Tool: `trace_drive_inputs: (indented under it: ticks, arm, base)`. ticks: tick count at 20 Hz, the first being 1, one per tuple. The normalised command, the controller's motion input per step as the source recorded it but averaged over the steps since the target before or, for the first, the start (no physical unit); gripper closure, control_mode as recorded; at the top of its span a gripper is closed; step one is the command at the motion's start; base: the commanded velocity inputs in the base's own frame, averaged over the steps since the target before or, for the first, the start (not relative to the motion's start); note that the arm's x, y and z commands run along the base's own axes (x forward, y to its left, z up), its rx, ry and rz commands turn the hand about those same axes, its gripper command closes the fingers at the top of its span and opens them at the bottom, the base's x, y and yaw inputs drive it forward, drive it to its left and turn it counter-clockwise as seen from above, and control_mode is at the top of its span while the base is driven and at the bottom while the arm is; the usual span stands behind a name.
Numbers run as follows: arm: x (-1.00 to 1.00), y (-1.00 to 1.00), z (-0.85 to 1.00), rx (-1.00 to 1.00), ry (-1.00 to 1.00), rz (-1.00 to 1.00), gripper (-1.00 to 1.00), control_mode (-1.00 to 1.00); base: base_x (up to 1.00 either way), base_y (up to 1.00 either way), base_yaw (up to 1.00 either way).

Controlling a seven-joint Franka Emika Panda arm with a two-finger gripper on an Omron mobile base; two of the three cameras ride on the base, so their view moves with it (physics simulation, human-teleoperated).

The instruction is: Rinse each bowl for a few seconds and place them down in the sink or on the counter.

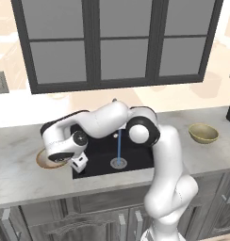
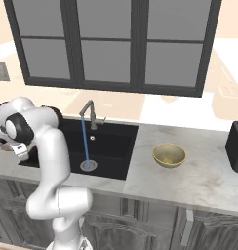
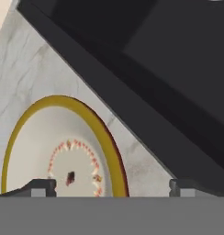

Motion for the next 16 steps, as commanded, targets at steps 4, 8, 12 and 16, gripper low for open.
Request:
trace_drive_inputs:
  ticks: [4, 8, 12, 16]
  arm:
    - [-0.29, 0.12, 0.23, -0.07, -0.13, 0.00, -1.00, -1.00]
    - [-0.28, 0.11, 0.29, -0.07, -0.13, 0.00, -1.00, -1.00]
    - [-0.24, 0.08, 0.38, -0.06, -0.11, 0.00, -1.00, -1.00]
    - [-0.18, 0.10, 0.44, -0.01, -0.08, -0.02, -1.00, -1.00]
  base:
    - [0.00, 0.00, 0.00]
    - [0.00, 0.00, 0.00]
    - [0.00, 0.00, 0.00]
    - [0.00, 0.00, 0.00]
